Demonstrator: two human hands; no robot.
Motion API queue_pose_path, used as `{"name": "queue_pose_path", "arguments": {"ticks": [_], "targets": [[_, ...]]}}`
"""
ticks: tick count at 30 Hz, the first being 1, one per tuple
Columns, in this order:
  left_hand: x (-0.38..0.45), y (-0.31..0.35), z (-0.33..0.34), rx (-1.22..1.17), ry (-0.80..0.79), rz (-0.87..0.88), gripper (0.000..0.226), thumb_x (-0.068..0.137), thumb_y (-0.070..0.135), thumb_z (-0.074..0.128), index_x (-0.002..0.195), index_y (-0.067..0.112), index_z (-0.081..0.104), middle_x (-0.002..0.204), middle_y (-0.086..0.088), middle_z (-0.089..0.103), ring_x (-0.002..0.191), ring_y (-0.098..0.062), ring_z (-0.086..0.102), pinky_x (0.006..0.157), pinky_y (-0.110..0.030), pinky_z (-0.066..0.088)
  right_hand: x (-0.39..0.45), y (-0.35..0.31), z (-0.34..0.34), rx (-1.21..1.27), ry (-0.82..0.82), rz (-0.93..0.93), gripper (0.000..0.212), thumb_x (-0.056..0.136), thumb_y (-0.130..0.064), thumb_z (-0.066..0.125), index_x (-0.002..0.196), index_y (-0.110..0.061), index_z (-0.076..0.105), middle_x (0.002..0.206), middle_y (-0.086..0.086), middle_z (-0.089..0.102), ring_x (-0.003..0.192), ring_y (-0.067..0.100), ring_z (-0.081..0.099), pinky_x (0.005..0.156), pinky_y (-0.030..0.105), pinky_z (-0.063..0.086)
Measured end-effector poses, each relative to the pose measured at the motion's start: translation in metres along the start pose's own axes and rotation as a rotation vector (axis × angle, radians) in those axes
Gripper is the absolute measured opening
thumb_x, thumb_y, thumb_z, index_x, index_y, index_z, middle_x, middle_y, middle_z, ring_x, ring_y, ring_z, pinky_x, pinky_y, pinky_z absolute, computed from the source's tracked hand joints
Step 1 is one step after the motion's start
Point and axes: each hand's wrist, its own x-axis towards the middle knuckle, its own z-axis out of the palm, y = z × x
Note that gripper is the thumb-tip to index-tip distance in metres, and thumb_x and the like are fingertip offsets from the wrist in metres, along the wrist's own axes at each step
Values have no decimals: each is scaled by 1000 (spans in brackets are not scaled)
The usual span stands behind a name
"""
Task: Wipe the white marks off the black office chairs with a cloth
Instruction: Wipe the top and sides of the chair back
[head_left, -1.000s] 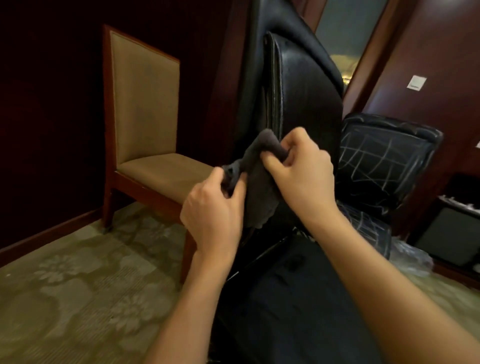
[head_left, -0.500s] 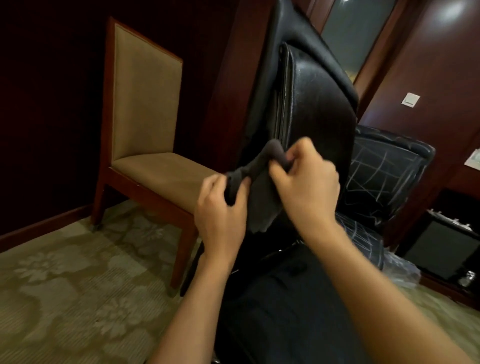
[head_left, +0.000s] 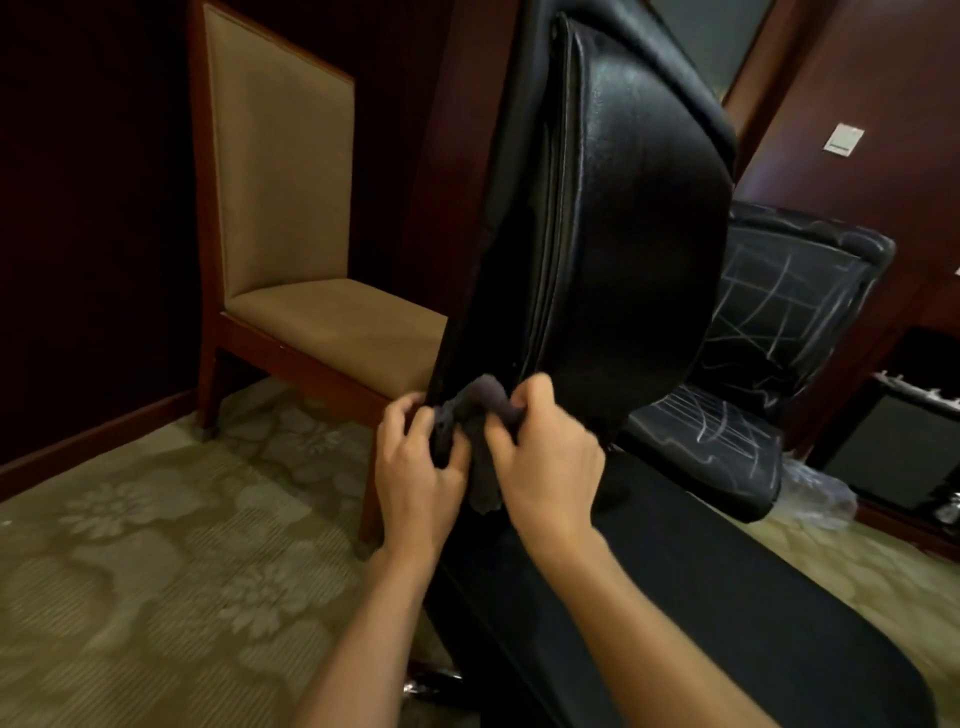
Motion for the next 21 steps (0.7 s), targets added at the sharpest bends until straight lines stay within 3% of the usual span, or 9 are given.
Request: {"name": "queue_pose_path", "arguments": {"ticks": [6,12,16,21], "targets": [[-15,-23,9,9,-40,-129,21,91,11,65,109,0,64,113,-11,59,103,-28,60,86,-22,39,-28,15,26,101,-59,154,23,91,-33,66,87,-28,44,65,-10,54,63,12,59,60,37,50],[-34,-11,-12,-23,6,-130,16,90,14,65,98,1,66,105,-4,54,96,-24,59,83,-20,39,-42,5,15,250,-17,228,22,84,-29,71,82,-27,49,58,-8,52,58,7,55,59,41,51],[-66,10,-36,13,61,-77,33,85,34,56,90,3,66,102,-3,51,92,-25,57,77,-32,46,-72,2,1,319,43,207,19,79,-30,68,82,-25,51,56,-9,50,54,9,52,55,43,49],[-108,29,-60,138,95,33,32,86,35,56,87,4,66,110,-12,55,98,-27,56,77,-40,53,-107,-1,-26,360,30,208,20,78,-30,68,85,-22,51,57,-8,51,54,10,53,54,41,49]]}}
